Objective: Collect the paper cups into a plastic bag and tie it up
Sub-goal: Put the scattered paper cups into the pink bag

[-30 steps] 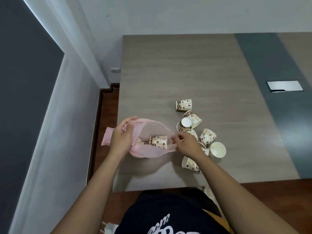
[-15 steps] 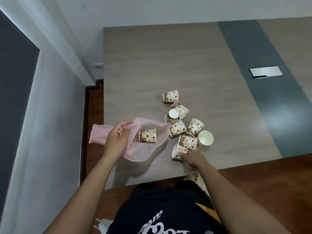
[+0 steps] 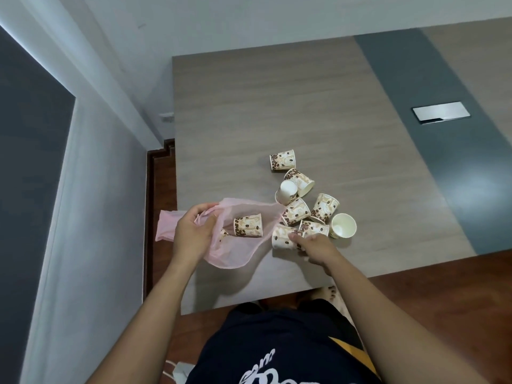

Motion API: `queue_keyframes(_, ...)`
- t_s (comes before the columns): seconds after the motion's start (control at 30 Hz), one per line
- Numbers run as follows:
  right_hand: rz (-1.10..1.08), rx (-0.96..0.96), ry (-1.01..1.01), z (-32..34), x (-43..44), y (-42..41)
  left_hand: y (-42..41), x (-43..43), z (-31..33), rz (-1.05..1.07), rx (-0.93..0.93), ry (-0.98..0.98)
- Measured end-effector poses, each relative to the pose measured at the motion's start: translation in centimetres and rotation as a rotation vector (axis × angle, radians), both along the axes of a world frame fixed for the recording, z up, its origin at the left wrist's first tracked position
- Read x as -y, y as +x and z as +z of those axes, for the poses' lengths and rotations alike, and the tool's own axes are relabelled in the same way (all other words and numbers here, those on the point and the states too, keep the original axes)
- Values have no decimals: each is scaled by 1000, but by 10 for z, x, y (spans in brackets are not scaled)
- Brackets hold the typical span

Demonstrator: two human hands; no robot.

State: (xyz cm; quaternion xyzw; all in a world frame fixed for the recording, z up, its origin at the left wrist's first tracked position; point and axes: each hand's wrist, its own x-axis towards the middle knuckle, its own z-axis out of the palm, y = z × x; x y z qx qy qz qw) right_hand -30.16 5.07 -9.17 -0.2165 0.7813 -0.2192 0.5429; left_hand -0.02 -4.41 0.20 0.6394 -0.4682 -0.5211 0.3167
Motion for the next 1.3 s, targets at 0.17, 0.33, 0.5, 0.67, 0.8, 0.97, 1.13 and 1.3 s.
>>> queue_keyframes(0.17, -317, 512, -264, 55, 26, 3, -2, 0, 11, -54, -92, 4)
queue_keyframes(0.33, -18, 455, -227, 73, 41, 35, -10, -1, 16, -112, -129, 39)
queue_keyframes(0.5, 103, 386, -201, 56, 57, 82, -23, -2, 18, -144, -174, -71)
queue_keyframes(0.67, 364, 129, -284, 62, 54, 82, -19, 1, 16, -84, -167, -126)
queue_keyframes(0.8, 378, -139, -315, 56, 52, 35, -18, 4, 10, -59, -85, -76)
queue_keyframes(0.97, 281, -545, -196, 31, 34, -38, -23, -2, 8, -55, 75, -8)
queue_keyframes(1.13, 333, -655, -31, 15, 10, -87, -30, 1, 6, -124, 197, -7)
queue_keyframes(1.3, 430, -632, 115, -10, -4, -110, -39, -3, 9, -172, 257, -40)
